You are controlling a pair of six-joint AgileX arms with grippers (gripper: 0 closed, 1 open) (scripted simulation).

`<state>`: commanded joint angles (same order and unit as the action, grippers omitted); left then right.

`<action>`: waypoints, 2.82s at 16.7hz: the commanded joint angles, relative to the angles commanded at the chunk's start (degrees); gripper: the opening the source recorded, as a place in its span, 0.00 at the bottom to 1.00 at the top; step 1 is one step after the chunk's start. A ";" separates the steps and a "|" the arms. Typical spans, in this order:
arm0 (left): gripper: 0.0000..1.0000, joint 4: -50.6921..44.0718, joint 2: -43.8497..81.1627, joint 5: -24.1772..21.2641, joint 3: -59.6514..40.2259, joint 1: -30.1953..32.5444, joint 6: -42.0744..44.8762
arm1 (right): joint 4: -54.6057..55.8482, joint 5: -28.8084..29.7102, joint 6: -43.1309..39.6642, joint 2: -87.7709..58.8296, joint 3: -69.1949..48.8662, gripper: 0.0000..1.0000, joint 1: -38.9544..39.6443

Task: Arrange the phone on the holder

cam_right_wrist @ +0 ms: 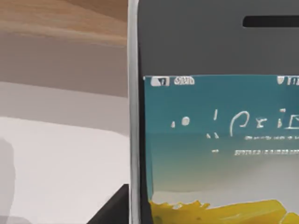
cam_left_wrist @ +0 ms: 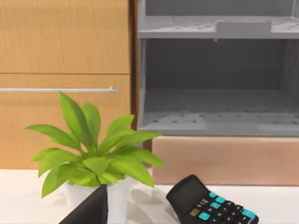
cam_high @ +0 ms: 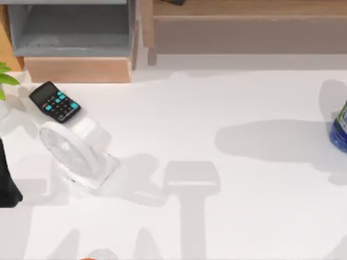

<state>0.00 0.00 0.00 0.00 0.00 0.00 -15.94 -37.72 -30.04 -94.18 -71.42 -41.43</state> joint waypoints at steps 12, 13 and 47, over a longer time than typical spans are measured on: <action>1.00 0.00 0.00 0.00 0.00 0.00 0.00 | 6.46 -15.98 -7.23 2.84 13.56 0.00 -11.26; 1.00 0.00 0.00 0.00 0.00 0.00 0.00 | 6.46 -15.98 -7.23 2.84 13.56 0.00 -11.26; 1.00 0.00 0.00 0.00 0.00 0.00 0.00 | 18.04 -10.82 -0.17 -3.57 13.27 1.00 -4.62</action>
<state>0.00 0.00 0.00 0.00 0.00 0.00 2.10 -48.54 -30.21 -97.75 -58.15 -46.05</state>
